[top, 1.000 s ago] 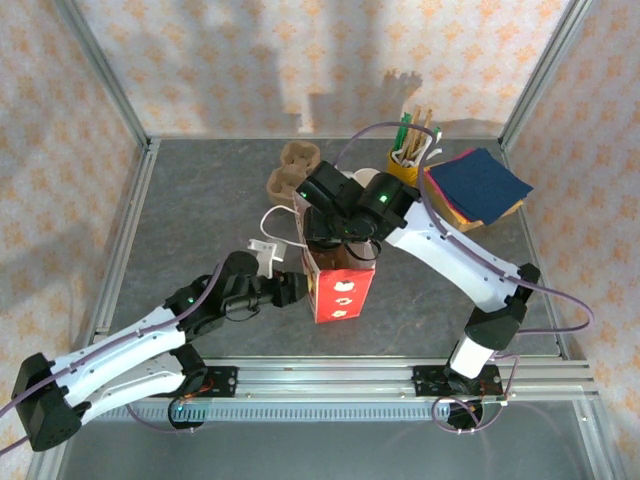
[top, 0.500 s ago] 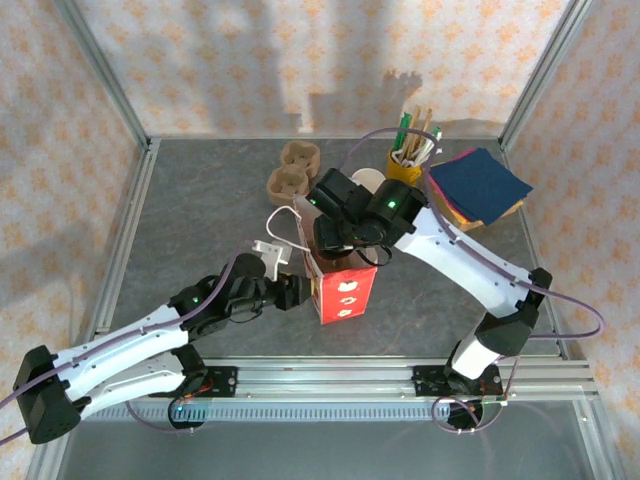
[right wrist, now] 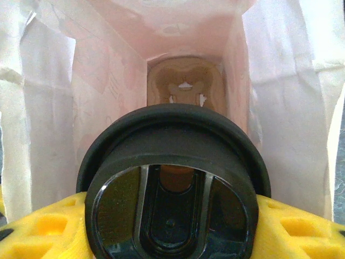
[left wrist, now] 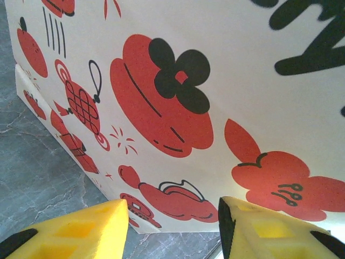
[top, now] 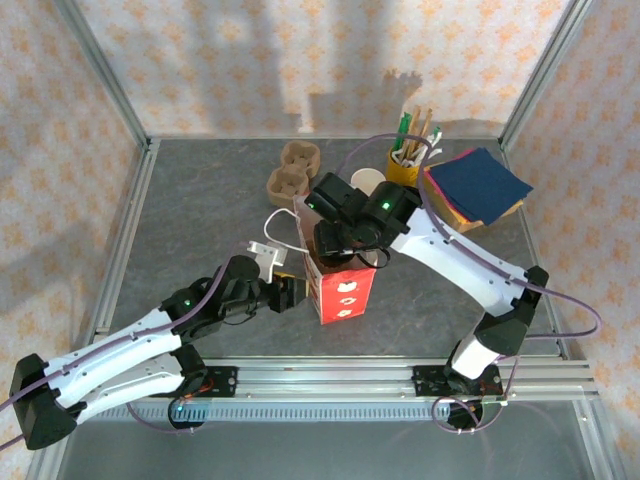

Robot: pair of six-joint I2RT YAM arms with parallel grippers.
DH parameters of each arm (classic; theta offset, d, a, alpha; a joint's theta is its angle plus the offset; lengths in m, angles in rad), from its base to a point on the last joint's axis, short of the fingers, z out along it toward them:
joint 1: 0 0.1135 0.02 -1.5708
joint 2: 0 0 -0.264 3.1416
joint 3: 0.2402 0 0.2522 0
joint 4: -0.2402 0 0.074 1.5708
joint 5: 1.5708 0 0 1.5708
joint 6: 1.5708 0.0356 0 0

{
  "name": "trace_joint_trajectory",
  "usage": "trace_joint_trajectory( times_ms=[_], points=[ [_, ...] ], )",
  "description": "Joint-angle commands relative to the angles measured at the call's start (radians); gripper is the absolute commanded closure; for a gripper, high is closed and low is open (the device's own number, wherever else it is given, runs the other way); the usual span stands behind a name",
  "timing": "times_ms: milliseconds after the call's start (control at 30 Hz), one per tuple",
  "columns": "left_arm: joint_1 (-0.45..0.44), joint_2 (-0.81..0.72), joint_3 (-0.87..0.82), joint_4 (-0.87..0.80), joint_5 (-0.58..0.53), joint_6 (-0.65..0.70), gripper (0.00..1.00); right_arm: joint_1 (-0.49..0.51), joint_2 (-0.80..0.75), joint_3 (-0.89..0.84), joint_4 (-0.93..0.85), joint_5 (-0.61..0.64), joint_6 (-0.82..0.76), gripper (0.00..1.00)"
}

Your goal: Pack the takeout coffee

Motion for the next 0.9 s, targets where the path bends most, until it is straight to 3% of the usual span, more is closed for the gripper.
trace_joint_trajectory(
  times_ms=[0,867],
  points=[
    [-0.002,-0.017,0.027,-0.032,-0.043,0.031,0.5,-0.003,0.02,-0.01,-0.013,-0.005,-0.001,0.53],
    [-0.002,0.02,0.002,0.021,-0.021,0.061,0.51,-0.001,0.068,-0.052,-0.014,-0.042,-0.006,0.55]
  ],
)
